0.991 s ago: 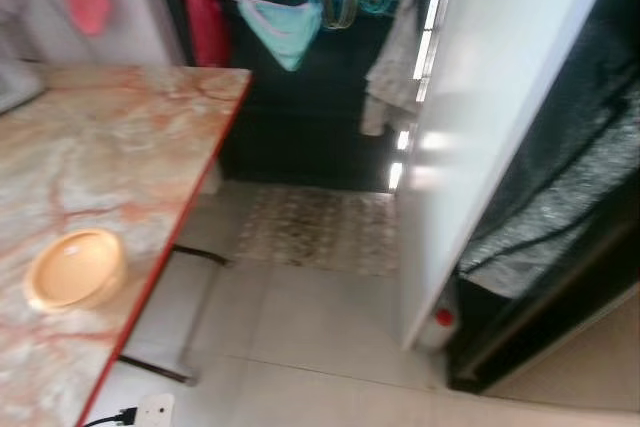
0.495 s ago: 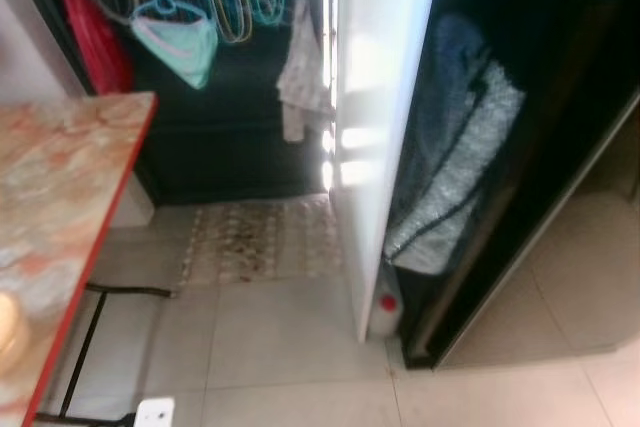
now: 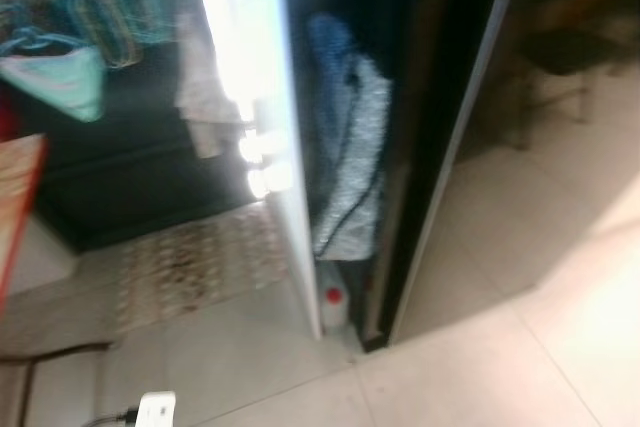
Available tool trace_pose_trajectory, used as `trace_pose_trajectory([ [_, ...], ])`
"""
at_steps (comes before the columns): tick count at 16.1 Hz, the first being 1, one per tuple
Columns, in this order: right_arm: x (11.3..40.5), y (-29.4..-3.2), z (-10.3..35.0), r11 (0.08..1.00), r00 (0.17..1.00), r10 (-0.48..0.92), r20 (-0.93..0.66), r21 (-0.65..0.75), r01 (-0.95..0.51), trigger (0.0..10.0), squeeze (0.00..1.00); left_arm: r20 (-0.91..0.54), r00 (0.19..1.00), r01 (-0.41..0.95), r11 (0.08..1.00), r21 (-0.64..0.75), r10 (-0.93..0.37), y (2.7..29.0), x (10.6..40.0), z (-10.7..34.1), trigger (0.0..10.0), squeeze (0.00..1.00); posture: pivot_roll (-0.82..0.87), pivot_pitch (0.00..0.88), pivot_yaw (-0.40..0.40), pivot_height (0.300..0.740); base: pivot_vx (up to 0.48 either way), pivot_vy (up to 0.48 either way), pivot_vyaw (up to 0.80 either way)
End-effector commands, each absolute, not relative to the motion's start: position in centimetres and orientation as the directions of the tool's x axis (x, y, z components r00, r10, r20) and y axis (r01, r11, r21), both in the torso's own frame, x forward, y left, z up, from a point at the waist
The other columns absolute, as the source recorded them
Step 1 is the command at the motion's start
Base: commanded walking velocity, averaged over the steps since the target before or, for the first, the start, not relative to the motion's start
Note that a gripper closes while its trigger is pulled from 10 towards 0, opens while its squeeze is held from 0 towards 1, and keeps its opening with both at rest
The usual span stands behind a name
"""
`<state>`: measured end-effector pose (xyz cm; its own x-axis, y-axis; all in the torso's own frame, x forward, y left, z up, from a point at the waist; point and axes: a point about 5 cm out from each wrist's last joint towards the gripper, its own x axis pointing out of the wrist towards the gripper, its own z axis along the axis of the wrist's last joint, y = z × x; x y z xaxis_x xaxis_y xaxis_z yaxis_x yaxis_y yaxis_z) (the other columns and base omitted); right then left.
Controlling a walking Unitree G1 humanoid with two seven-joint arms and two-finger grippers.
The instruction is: Restocking fridge
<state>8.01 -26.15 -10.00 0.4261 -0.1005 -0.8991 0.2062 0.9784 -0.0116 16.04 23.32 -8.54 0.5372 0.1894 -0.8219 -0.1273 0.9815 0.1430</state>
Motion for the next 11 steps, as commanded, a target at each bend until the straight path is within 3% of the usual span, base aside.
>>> trace_pose_trajectory([
  [1, 7.7, -25.9, -10.1, 0.975, 0.417, -0.098, -0.904, -0.003, 0.222, 10.0, 0.00, -0.832, 0.521, -0.098, 0.982, 0.162, 0.189, 23.8, 15.7, -8.6, 10.0, 0.00, 0.01, 0.055, 0.105, 0.740, 0.000, 0.000, -0.77],
  [4, 7.7, -26.1, -10.1, 0.972, 0.417, -0.106, -0.903, -0.007, 0.234, 10.0, 0.00, -0.817, 0.555, -0.050, 0.987, 0.155, 0.156, 23.1, 17.2, -8.1, 10.0, 0.00, -0.01, 0.055, 0.098, 0.740, 0.000, 0.000, -0.77],
  [9, 7.4, -27.8, -9.6, 0.968, 0.415, -0.155, -0.897, -0.053, 0.246, 10.0, 0.00, -0.829, 0.549, -0.007, 0.992, 0.125, 0.108, 21.3, 17.2, -8.5, 10.0, 0.00, -0.07, 0.034, 0.084, 0.740, 0.000, 0.000, -0.77],
  [11, 7.4, -28.2, -9.4, 0.968, 0.421, -0.170, -0.891, -0.072, 0.239, 10.0, 0.00, -0.839, 0.535, -0.014, 0.994, 0.109, 0.100, 20.8, 16.8, -8.8, 10.0, 0.00, -0.09, 0.033, 0.092, 0.740, 0.000, 0.000, 0.00],
])
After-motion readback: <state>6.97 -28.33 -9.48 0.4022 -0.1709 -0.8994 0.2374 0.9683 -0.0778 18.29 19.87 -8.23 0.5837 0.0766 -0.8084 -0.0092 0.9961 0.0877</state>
